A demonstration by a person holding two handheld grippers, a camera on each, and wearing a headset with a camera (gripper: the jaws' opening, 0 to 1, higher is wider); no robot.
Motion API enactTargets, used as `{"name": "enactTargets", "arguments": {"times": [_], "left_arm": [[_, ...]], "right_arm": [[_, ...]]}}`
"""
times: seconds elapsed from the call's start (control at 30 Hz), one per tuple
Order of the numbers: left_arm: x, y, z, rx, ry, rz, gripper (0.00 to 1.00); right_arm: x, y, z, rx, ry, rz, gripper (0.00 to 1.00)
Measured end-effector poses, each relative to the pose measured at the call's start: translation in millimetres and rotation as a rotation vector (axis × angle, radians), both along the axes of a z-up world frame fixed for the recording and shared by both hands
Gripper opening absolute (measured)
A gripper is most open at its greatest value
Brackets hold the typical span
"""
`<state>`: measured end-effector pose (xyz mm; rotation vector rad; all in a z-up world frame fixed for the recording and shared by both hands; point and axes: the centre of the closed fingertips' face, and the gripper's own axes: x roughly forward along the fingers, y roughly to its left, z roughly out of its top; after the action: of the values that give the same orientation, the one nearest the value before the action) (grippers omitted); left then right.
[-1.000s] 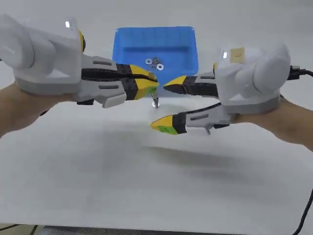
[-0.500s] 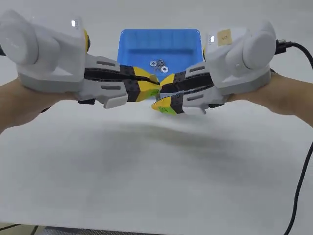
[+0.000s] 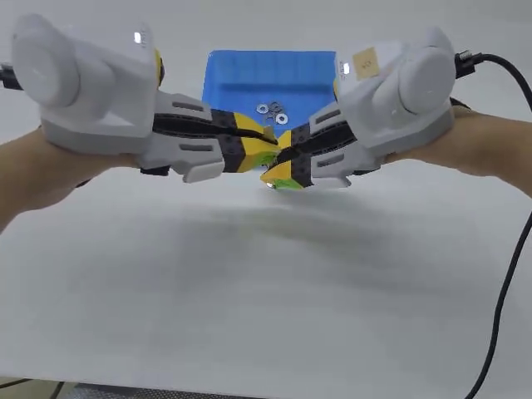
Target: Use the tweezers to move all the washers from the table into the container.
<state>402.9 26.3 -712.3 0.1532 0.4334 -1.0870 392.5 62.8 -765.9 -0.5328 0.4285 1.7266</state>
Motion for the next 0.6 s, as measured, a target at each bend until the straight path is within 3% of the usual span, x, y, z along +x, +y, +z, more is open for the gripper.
{"name": "enactTargets", "arguments": {"times": [0.27,0.37,0.6], "left_arm": [[1.7,0.1,-1.7,-0.002,0.014,0.002,0.08],[-1.9,-2.7,-2.1,-0.021,0.05,-0.001,0.19],[-0.1,-0.1,-3.5,-0.002,0.03,0.01,0.23]], "right_arm": [[0.8,-1.5,0.4,0.01,-0.016,-0.01,0.09],[2.0,-2.3,0.9,0.01,-0.015,-0.02,0.09],[4.5,-0.7,5.3,0.017,-0.006,-0.037,0.09]]}}
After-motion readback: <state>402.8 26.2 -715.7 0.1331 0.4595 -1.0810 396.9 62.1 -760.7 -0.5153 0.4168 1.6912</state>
